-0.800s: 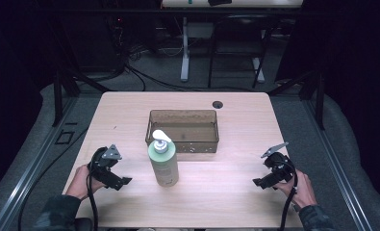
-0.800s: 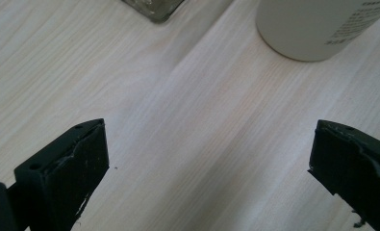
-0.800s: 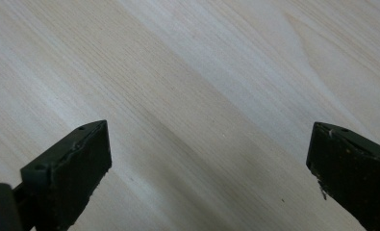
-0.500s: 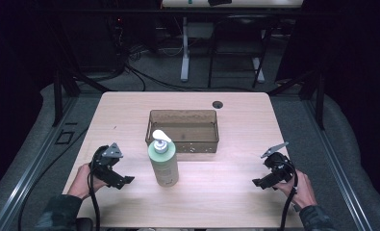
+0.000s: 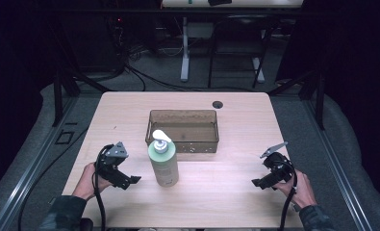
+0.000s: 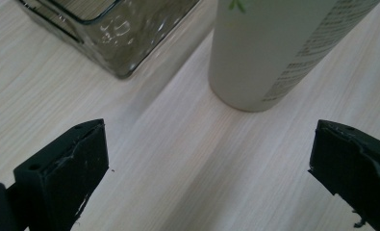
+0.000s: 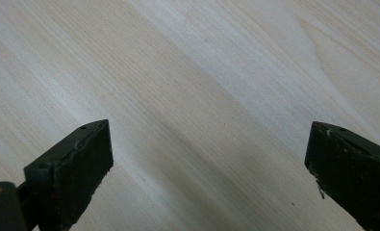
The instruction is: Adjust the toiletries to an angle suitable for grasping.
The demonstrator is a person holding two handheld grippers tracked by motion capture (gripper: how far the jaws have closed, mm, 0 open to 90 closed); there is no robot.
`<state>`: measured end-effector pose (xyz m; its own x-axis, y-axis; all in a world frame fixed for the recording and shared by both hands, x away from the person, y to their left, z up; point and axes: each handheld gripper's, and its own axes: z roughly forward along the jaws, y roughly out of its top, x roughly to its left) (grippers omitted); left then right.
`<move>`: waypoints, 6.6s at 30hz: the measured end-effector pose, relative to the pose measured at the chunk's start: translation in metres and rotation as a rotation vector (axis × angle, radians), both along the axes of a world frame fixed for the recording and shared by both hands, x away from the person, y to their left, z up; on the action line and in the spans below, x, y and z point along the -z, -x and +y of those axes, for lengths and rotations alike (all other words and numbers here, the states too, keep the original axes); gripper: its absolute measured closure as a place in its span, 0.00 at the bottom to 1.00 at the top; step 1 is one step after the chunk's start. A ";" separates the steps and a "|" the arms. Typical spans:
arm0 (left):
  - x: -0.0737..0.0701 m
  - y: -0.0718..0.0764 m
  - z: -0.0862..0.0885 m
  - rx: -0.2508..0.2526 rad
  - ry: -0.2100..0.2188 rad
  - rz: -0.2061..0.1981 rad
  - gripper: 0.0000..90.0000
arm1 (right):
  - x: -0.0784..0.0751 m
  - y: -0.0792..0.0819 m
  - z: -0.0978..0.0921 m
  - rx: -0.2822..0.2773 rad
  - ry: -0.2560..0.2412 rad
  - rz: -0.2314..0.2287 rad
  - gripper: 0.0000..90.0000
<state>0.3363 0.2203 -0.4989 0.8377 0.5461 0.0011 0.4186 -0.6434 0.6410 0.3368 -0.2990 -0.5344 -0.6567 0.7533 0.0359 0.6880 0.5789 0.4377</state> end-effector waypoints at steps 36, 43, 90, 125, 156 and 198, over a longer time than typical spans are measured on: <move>-0.023 -0.001 -0.061 0.050 0.161 -0.059 0.00 | -0.002 0.000 -0.001 0.010 -0.018 -0.007 0.03; -0.025 -0.001 -0.069 0.040 0.173 -0.080 0.00 | -0.002 0.001 -0.002 0.010 -0.018 -0.010 0.03; -0.028 -0.011 -0.072 -0.234 0.173 -0.123 0.14 | -0.003 0.001 -0.001 0.018 -0.015 -0.017 0.04; -0.068 -0.020 -0.054 -0.065 0.138 -0.057 0.00 | -0.008 0.003 -0.005 0.023 -0.020 -0.026 0.04; -0.150 -0.043 -0.082 0.139 -0.062 -0.132 0.53 | -0.009 0.004 -0.004 0.016 -0.037 -0.026 0.05; -0.152 -0.057 -0.090 0.145 -0.136 -0.024 0.67 | -0.006 0.003 -0.002 0.012 -0.014 -0.027 0.05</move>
<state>0.3932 0.1306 -0.3466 0.9065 0.4129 0.0878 0.3007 -0.7775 0.5524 0.3335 -0.3013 -0.5281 -0.6487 0.7605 0.0292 0.6827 0.5645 0.4639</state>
